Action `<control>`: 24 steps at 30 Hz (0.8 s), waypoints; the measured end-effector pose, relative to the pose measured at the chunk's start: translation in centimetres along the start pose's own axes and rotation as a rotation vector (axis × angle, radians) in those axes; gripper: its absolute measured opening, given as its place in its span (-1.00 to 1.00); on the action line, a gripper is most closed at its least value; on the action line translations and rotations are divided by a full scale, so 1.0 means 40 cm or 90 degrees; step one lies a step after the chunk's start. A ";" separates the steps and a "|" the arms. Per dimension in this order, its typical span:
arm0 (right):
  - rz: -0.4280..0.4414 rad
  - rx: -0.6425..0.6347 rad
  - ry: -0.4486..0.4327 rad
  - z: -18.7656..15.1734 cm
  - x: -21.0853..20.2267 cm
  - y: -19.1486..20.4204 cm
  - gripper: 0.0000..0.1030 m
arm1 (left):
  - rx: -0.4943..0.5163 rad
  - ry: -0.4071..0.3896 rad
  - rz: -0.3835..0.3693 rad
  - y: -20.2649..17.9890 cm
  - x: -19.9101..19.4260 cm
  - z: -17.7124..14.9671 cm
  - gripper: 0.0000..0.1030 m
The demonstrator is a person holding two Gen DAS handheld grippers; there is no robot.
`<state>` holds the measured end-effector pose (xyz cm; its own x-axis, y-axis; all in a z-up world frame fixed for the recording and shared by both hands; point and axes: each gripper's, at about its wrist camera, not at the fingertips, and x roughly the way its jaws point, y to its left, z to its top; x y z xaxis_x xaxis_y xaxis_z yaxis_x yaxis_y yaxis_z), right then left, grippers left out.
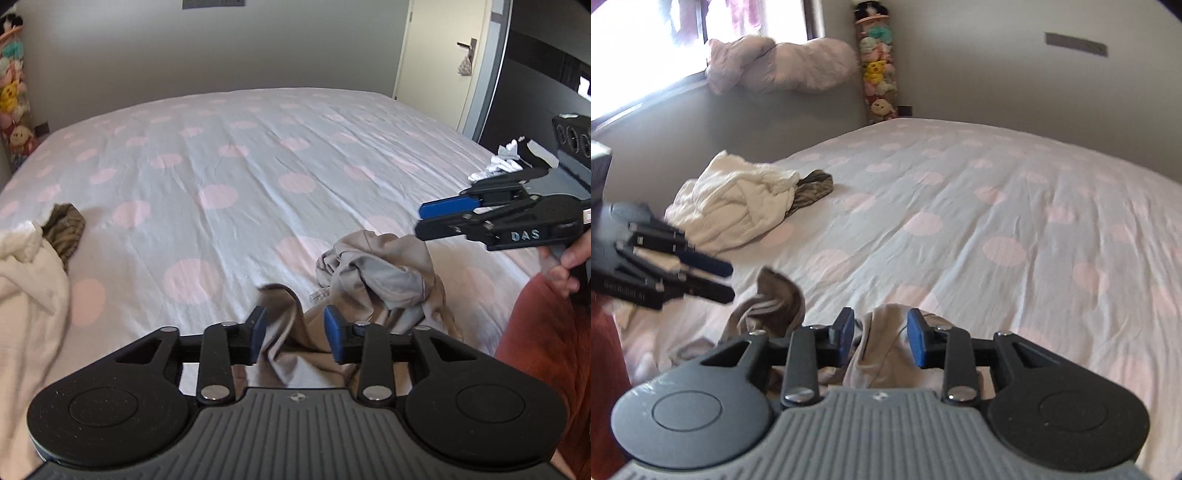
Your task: Fold clothes
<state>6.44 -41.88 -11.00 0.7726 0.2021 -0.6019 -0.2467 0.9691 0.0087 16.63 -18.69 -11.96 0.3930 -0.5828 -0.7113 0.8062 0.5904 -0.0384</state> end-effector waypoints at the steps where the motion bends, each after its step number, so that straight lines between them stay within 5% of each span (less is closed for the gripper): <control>1: 0.000 -0.041 0.007 -0.003 -0.010 0.020 -0.32 | 0.010 0.004 0.006 0.003 -0.011 -0.001 -0.16; 5: 0.011 -0.166 0.039 -0.027 -0.016 0.087 -0.32 | 0.015 0.042 0.036 0.033 -0.013 -0.016 -0.16; 11: 0.001 -0.306 0.088 -0.058 0.035 0.142 -0.37 | -0.067 0.078 0.051 0.087 0.038 -0.041 -0.16; 18: -0.039 -0.401 0.144 -0.091 0.109 0.161 -0.38 | -0.086 0.093 0.045 0.103 0.066 -0.057 -0.16; 24: -0.063 -0.391 0.180 -0.104 0.158 0.125 -0.64 | -0.098 0.101 0.042 0.110 0.076 -0.065 -0.16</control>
<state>7.64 -36.34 -18.09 0.6470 -0.0086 -0.7624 -0.5341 0.7085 -0.4613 20.22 -16.43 -16.11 0.3584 -0.4525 -0.8165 0.6996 0.7093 -0.0859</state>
